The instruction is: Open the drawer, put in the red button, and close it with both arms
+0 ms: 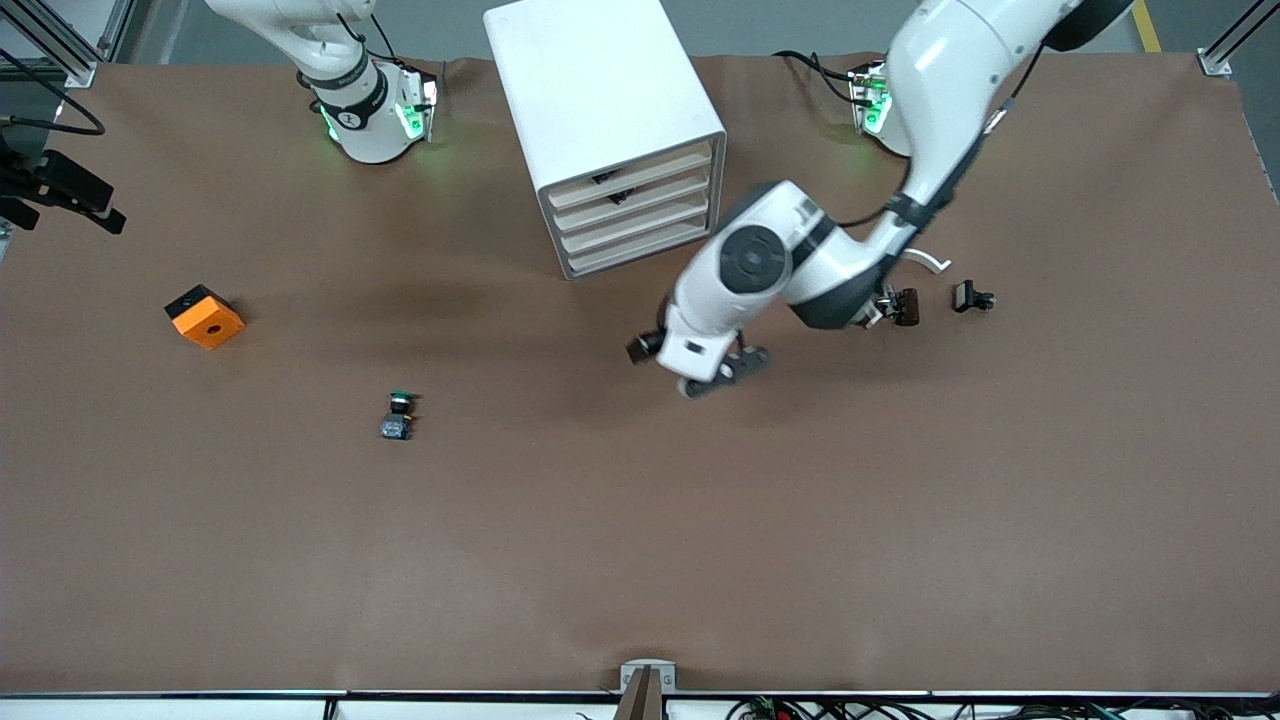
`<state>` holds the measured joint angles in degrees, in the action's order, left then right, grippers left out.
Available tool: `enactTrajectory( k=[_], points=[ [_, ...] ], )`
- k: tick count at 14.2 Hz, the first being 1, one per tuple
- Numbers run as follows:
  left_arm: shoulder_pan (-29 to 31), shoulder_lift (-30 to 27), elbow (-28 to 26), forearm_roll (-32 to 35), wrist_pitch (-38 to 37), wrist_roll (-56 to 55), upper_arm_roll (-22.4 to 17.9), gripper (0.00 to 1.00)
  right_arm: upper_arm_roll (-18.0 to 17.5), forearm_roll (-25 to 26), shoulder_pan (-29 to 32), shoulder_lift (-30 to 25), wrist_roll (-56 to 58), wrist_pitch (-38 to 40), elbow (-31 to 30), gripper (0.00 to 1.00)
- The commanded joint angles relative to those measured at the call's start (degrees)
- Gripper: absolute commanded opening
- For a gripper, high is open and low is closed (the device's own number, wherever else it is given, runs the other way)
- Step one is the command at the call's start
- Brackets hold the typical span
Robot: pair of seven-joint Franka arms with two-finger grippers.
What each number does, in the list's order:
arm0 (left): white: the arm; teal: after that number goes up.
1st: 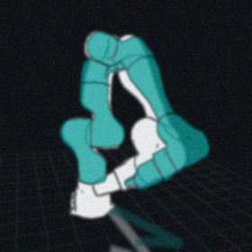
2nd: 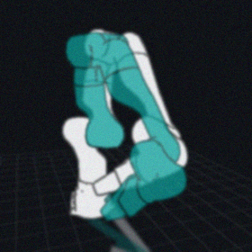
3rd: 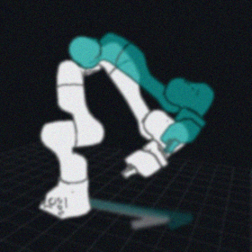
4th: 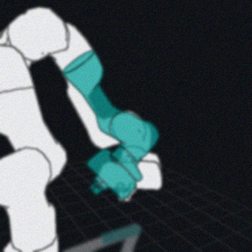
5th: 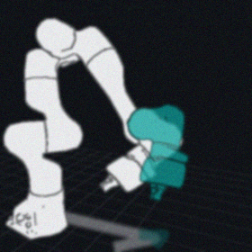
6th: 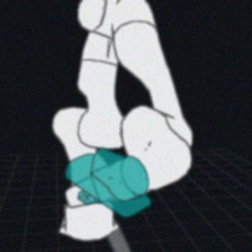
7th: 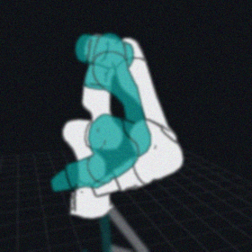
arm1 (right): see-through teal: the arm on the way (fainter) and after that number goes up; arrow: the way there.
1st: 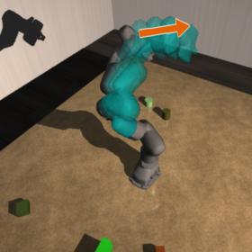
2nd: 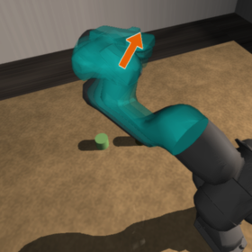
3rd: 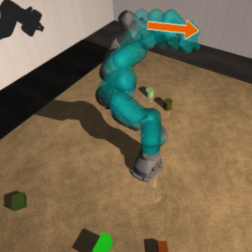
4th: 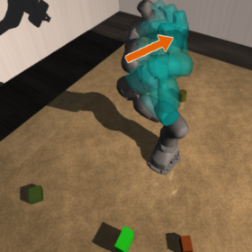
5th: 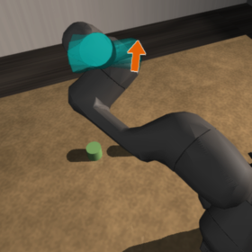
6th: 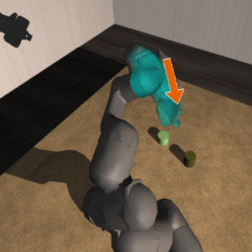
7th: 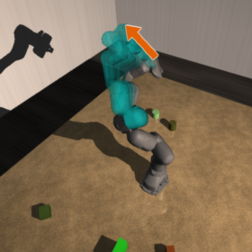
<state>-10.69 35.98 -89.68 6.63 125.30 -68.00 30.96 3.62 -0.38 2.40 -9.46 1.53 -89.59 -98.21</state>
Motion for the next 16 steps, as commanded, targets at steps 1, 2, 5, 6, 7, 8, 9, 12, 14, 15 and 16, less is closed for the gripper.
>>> enactTrajectory(
  k=[1,2,5,6,7,8,9,12,14,15,16],
  points=[
    [5.75,-3.27,-0.06,6.53,-0.76,0.58,-0.11,1.00,-0.02,0.20,0.32,-1.34,-0.56,-0.50,-0.94,1.00],
    [7.86,-3.89,0.46,9.69,-0.76,1.54,-0.11,1.00,-0.02,0.20,0.32,-1.35,-0.65,-0.41,-0.94,1.00],
    [12.52,-5.82,1.78,12.18,-0.94,5.06,-0.11,1.00,-0.11,0.11,0.24,-1.26,-0.83,-0.32,-0.94,1.00],
    [14.62,-6.79,1.79,12.18,-1.46,5.07,-0.11,1.00,-0.11,0.11,0.24,-1.26,-0.83,-0.32,-0.94,1.00],
    [16.47,-7.84,1.96,12.36,-2.25,5.33,-0.11,1.00,-0.11,0.11,0.15,-1.34,-0.83,-0.32,-0.94,1.00],
    [18.23,-8.72,2.74,12.27,-2.78,5.51,-0.20,1.00,-0.11,0.11,0.23,-1.26,-0.83,-0.32,-1.02,1.00],
    [20.34,-9.16,3.71,12.27,-4.00,6.81,0.15,1.00,-0.11,0.11,0.32,-1.26,-0.83,-0.41,-1.02,1.00],
    [23.86,-10.57,8.89,11.48,-13.56,22.50,0.50,1.00,-0.11,0.02,0.15,-1.26,-0.91,-0.50,-1.02,1.00],
    [26.32,-12.50,9.70,11.04,-17.10,31.40,0.41,1.00,-0.11,-0.41,0.15,-1.26,-1.00,-0.50,-1.02,1.00],
    [28.42,-13.73,9.70,9.39,-17.89,33.52,0.50,1.00,-0.11,-0.41,0.23,-1.26,-1.00,-0.41,-1.02,1.00],
    [29.92,-14.43,9.70,6.24,-18.86,34.94,0.59,1.00,-0.11,-0.41,0.24,-1.26,-1.00,-0.32,-1.02,1.00]
  ],
)
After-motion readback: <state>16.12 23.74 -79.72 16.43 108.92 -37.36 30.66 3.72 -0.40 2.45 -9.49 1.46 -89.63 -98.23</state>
